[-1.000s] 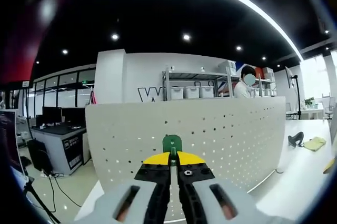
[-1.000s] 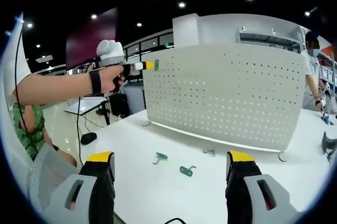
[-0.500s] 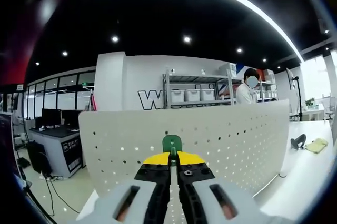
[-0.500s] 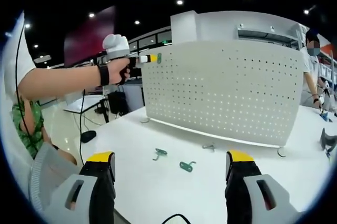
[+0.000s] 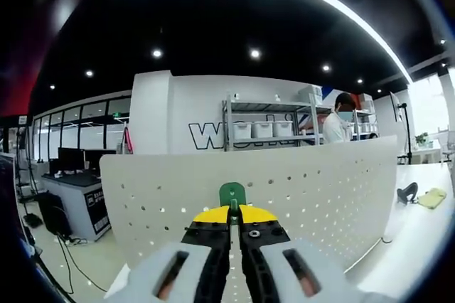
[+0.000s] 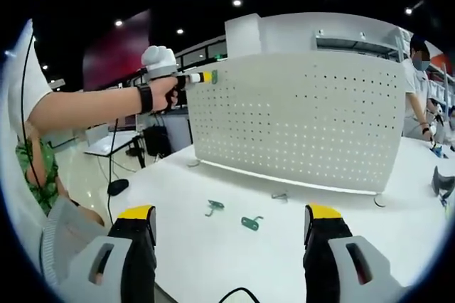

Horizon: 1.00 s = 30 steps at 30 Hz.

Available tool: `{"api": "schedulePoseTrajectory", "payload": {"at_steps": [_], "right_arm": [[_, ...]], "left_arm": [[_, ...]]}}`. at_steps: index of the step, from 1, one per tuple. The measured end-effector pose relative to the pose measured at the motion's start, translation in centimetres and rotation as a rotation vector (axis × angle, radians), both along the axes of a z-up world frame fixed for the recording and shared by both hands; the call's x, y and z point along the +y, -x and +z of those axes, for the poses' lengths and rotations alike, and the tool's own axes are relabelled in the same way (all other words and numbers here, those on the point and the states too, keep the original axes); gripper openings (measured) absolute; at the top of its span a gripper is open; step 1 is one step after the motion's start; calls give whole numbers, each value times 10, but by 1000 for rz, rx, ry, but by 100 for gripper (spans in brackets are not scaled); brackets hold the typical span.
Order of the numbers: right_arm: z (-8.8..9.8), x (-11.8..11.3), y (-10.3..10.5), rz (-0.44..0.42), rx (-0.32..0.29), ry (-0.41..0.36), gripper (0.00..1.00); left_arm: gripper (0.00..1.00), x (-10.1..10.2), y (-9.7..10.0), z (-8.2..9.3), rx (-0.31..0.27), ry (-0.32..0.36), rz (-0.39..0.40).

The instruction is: Insert the hook assembly into the mounting plate slot until the hook locks in place.

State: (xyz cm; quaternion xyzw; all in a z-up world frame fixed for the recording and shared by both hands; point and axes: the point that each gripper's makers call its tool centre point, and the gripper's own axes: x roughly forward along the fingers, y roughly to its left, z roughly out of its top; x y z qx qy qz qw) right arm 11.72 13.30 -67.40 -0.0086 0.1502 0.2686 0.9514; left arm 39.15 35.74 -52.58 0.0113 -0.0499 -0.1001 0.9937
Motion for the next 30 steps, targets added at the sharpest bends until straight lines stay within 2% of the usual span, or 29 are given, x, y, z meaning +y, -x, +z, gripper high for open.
{"api": "schedulePoseTrajectory", "payload": {"at_steps": [9,11,15,20,22,24,30], "right_arm": [[-2,-1,4,1,12,3,87],[-3,-2,5,-1,14,8,87],[-5,-4,6,-10,26,10,86],[-6,-4,5,-11,31,10,86],[-6,-4,3,-15,27,9,86],[-5,-5,2,-22,27,1,86],[-7,-7,3,-28,30,4,86]], "left_arm": [[3,1,-9,-3,-1,-13,16],[3,2,-11,-4,3,2,16],[3,2,-12,1,-21,-3,15],[3,2,-17,0,-11,0,16],[3,1,-19,-2,-6,-30,25],[3,0,-19,-4,3,-12,20],[3,0,-20,-3,2,-13,26]]}}
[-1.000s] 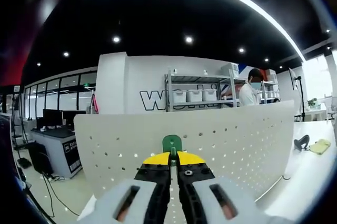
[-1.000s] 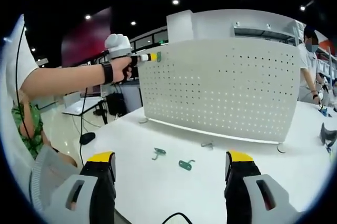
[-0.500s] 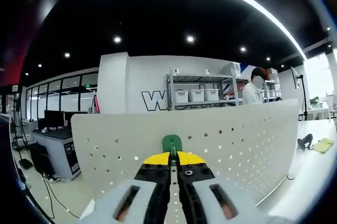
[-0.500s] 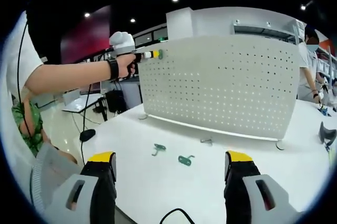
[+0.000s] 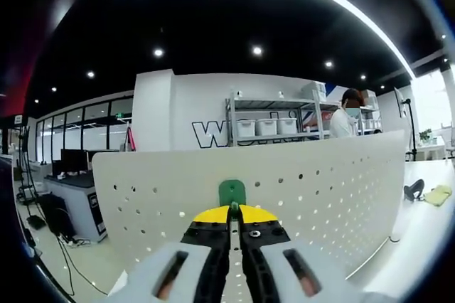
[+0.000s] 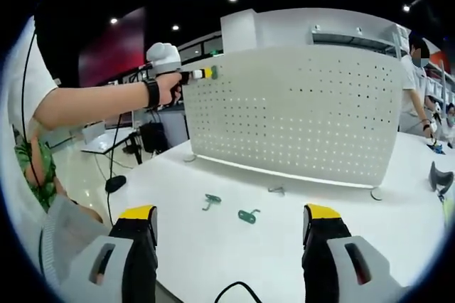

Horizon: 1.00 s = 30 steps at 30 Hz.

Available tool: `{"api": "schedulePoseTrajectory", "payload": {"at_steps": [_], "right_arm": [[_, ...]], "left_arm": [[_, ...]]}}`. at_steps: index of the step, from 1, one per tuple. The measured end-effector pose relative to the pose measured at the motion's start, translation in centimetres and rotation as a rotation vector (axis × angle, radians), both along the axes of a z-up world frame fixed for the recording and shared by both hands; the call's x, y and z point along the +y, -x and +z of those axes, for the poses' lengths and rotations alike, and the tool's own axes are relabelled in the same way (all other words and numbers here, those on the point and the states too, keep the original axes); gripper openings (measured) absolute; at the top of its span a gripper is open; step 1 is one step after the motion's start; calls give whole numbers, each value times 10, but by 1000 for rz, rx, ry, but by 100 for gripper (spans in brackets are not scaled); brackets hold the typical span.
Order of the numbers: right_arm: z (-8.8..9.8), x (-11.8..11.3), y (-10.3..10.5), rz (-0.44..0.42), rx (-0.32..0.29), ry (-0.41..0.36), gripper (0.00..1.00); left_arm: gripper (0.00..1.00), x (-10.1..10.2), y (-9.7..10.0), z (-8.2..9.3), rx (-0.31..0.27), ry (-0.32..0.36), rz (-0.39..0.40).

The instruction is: Insert the hook assembly into the mounting plate slot until the hook locks in place.

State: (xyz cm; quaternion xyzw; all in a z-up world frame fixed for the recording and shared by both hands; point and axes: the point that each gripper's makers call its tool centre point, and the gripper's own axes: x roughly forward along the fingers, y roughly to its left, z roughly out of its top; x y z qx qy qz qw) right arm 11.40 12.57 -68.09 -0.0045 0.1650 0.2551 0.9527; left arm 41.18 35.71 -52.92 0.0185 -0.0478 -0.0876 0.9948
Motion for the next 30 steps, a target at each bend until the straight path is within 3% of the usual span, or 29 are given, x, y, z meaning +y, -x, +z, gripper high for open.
{"api": "schedulePoseTrajectory", "payload": {"at_steps": [3,17,30], "right_arm": [[-2,-1,0,-3,7,-1,86],[-1,-3,0,-14,1,-10,85],[2,0,-3,1,-7,-9,85]], "left_arm": [[4,1,0,1,9,24,-6],[6,-7,-13,9,12,15,-35],[13,-5,5,10,4,-11,-71]]}}
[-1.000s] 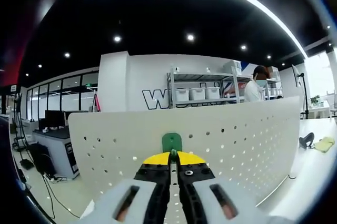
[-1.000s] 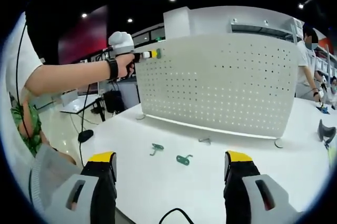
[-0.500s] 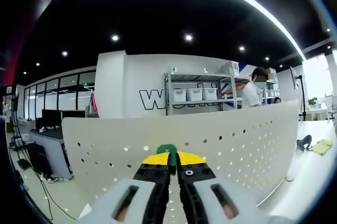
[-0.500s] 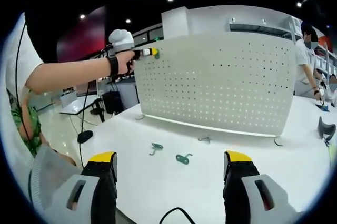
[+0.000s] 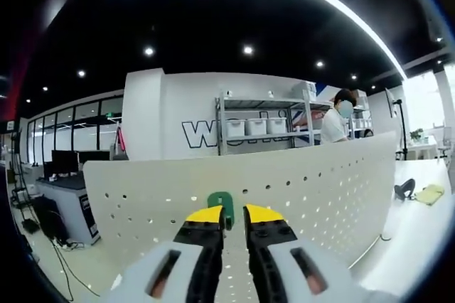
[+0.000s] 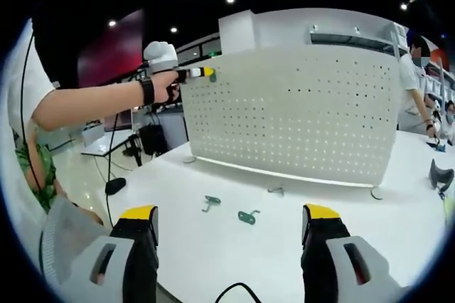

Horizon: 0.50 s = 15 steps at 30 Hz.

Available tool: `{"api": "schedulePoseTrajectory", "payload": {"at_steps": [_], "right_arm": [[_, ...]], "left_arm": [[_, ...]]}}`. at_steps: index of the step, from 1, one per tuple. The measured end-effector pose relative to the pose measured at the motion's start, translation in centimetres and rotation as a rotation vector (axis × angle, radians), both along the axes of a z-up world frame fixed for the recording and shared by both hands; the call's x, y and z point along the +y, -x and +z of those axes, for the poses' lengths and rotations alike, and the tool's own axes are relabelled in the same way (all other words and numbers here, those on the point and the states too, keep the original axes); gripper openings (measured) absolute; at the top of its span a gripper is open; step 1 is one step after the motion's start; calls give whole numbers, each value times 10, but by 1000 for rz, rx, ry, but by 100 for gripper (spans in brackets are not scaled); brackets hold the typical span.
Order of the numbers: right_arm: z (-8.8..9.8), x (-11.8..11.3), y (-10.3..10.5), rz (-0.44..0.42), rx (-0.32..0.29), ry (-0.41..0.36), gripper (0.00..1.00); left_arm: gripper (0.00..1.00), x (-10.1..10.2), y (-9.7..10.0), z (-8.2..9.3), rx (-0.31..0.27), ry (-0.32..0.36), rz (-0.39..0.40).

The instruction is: Insert the hook assembly into the mounting plate slot until the hook locks in place.

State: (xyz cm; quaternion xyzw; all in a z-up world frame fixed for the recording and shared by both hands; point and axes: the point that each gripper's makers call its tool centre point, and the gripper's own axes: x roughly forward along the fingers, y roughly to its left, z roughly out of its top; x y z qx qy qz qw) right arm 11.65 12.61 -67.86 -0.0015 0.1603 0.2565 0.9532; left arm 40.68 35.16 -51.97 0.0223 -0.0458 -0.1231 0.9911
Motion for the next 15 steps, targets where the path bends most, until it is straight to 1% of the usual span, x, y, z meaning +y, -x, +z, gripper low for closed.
{"api": "schedulePoseTrajectory", "payload": {"at_steps": [3,5,7,10,11,14,15], "right_arm": [[1,2,-1,12,-4,3,84],[1,3,0,19,-4,-4,84],[1,5,1,26,-4,-3,84],[0,7,2,37,-3,-5,84],[0,8,3,41,-3,-6,84],[-2,10,4,51,-1,-1,83],[-1,11,5,53,-3,-5,83]], "left_arm": [[14,3,7,1,2,-7,-3],[15,3,13,3,-7,-26,-7],[13,5,19,4,-8,-25,-8],[15,4,28,3,-9,-32,-18],[16,3,33,2,-9,-41,-25],[17,1,41,-2,2,-35,-39],[17,-1,44,-5,8,-60,-45]]}}
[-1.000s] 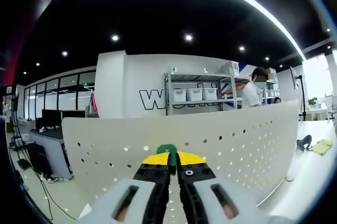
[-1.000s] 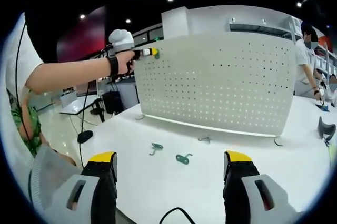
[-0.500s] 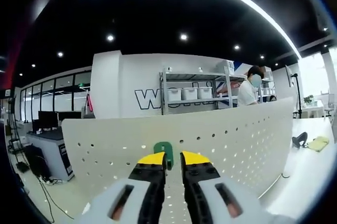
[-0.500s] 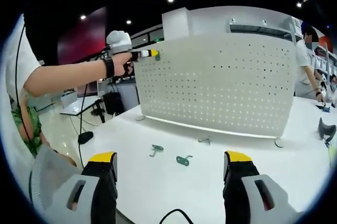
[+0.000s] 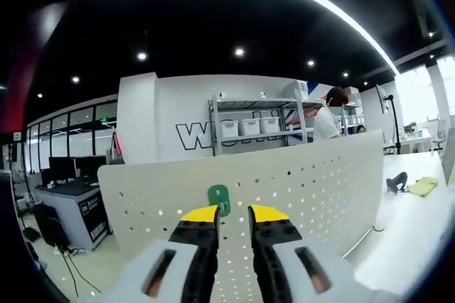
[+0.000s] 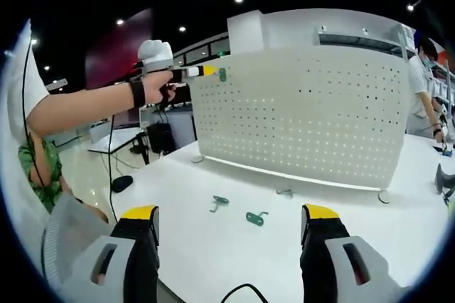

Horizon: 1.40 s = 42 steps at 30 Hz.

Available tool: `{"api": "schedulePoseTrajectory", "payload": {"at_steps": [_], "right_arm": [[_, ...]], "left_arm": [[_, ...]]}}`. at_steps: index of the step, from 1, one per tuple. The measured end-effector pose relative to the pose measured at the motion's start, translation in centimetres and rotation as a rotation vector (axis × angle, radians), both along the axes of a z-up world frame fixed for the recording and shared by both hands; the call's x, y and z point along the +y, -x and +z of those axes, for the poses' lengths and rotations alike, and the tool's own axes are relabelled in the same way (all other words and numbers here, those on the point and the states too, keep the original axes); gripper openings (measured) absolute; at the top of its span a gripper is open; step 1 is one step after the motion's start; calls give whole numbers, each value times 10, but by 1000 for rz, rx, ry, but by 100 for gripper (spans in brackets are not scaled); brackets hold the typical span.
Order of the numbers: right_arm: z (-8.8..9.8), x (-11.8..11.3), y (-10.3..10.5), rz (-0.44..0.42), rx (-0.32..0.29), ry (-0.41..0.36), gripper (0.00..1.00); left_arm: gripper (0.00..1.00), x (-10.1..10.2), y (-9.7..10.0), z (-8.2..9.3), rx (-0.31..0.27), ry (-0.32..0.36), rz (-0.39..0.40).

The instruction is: Insert the hook assembly into the mounting plate slot until the hook locks in place.

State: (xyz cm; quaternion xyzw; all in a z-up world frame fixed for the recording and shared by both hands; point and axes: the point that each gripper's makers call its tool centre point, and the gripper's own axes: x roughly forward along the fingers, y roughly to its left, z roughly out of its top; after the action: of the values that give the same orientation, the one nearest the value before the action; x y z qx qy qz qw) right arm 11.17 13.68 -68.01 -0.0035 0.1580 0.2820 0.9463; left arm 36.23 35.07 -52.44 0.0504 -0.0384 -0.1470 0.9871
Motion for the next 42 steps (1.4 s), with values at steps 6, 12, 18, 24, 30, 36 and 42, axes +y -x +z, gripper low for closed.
{"api": "schedulePoseTrajectory", "payload": {"at_steps": [6,12,18,24,30,36,42], "right_arm": [[0,2,1,6,1,-7,83],[1,2,-1,10,-3,-12,82],[-1,4,0,12,0,-16,82],[-4,5,3,6,5,-20,82],[-6,4,6,6,13,-14,81],[-6,2,5,11,14,-6,81],[-5,7,3,28,15,-1,80]], "left_arm": [[18,-9,13,-13,29,20,-37],[18,-19,26,-32,59,-2,-79],[19,-28,36,-47,99,-10,-122],[19,-33,45,-62,130,-18,-156],[20,-41,55,-75,160,-11,-199],[21,-45,67,-91,190,-3,-246],[21,-44,76,-109,229,-1,-274]]}}
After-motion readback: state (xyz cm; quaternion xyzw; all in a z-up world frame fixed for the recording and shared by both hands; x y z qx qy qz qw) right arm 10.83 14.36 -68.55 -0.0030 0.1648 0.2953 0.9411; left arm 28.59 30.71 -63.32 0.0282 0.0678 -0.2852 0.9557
